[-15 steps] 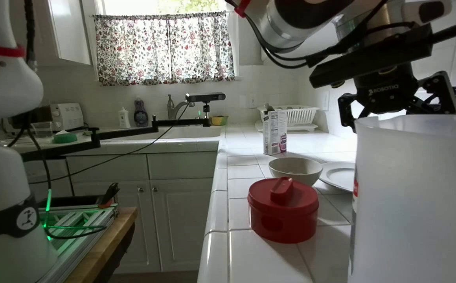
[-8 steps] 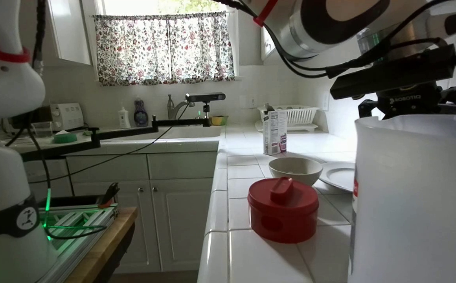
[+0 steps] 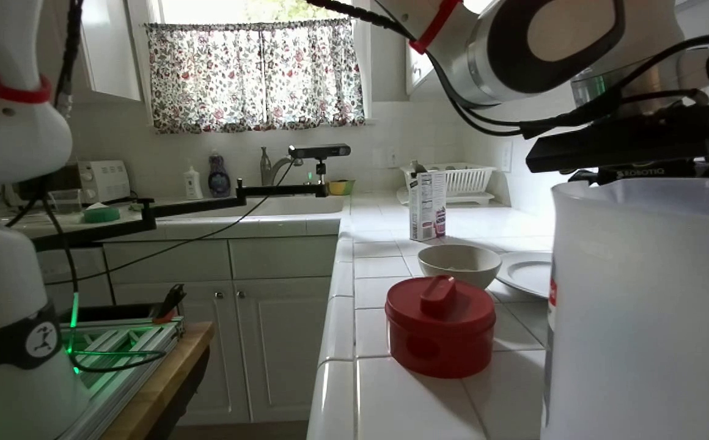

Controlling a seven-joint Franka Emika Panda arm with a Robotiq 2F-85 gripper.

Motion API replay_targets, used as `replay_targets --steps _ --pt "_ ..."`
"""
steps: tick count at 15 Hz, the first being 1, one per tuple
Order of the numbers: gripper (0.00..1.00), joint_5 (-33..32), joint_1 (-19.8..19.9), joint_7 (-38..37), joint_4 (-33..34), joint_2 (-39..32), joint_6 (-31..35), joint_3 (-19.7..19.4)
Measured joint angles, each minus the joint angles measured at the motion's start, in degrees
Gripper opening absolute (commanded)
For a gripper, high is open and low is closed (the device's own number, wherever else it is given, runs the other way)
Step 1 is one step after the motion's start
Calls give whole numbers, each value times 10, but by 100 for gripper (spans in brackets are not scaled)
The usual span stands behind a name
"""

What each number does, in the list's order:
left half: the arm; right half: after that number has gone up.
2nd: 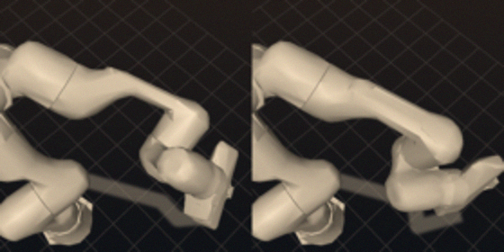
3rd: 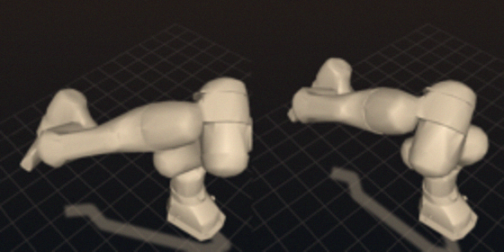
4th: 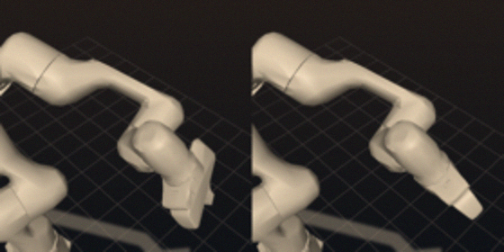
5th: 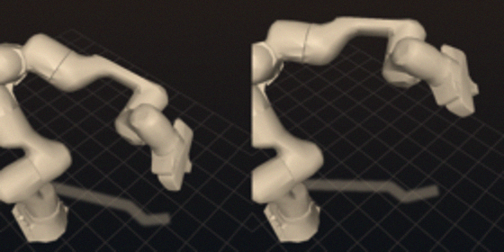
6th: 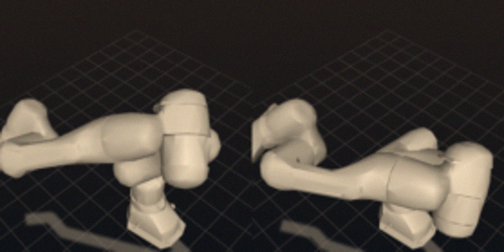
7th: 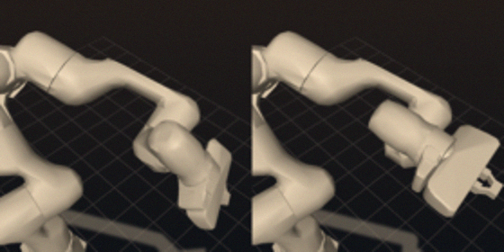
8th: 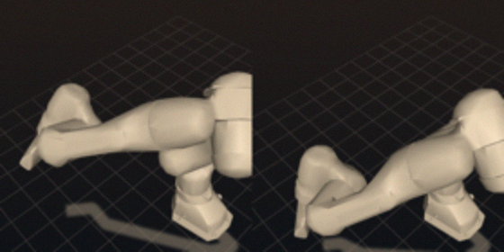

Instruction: Open the jug, then put the white spoon inside the jug and then close it

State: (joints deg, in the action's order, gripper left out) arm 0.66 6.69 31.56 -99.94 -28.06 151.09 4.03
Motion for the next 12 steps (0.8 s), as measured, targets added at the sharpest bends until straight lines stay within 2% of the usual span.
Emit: replay_targets --steps 3,8,12 --pt "36 0 1 -6 3 -5 0 2" --pt "0 0 3 -8 3 -5 0 5" --pt "4 0 6 -9 3 -5 0 9"
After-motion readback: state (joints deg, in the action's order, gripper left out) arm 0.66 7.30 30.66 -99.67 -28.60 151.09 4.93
